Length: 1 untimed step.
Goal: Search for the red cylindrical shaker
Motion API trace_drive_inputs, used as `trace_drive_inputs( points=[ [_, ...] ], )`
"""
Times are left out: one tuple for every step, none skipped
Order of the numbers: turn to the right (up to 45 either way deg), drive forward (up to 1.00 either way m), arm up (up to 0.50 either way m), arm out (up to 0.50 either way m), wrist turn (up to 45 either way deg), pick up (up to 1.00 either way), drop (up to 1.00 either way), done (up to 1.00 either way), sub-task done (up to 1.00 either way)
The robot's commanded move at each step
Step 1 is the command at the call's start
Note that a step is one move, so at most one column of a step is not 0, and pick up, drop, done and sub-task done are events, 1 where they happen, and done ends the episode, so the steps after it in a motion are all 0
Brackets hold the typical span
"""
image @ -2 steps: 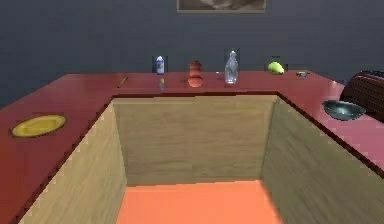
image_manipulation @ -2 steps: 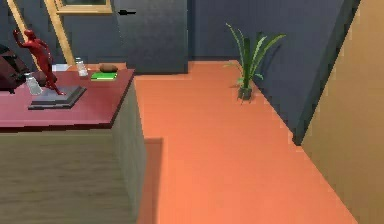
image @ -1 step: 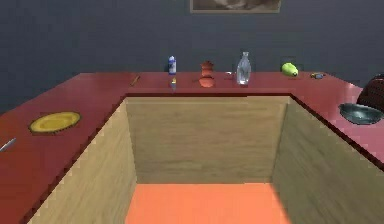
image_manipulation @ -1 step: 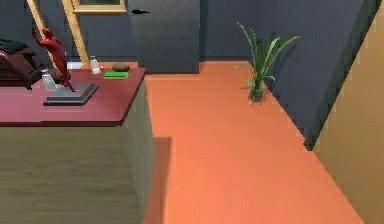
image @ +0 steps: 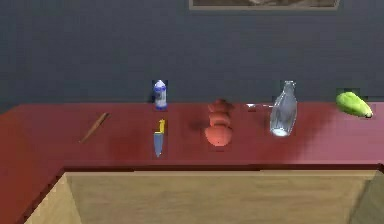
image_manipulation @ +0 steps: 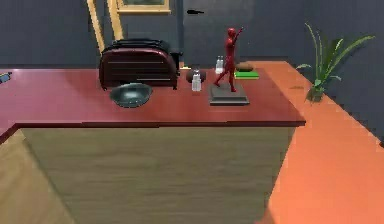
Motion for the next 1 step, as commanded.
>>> trace_drive_inputs(
  points=[
    [0.0, 0.0, 0.0, 0.0, 0.0, 0.0, 0.0, 1.0, 0.0]
  ],
)
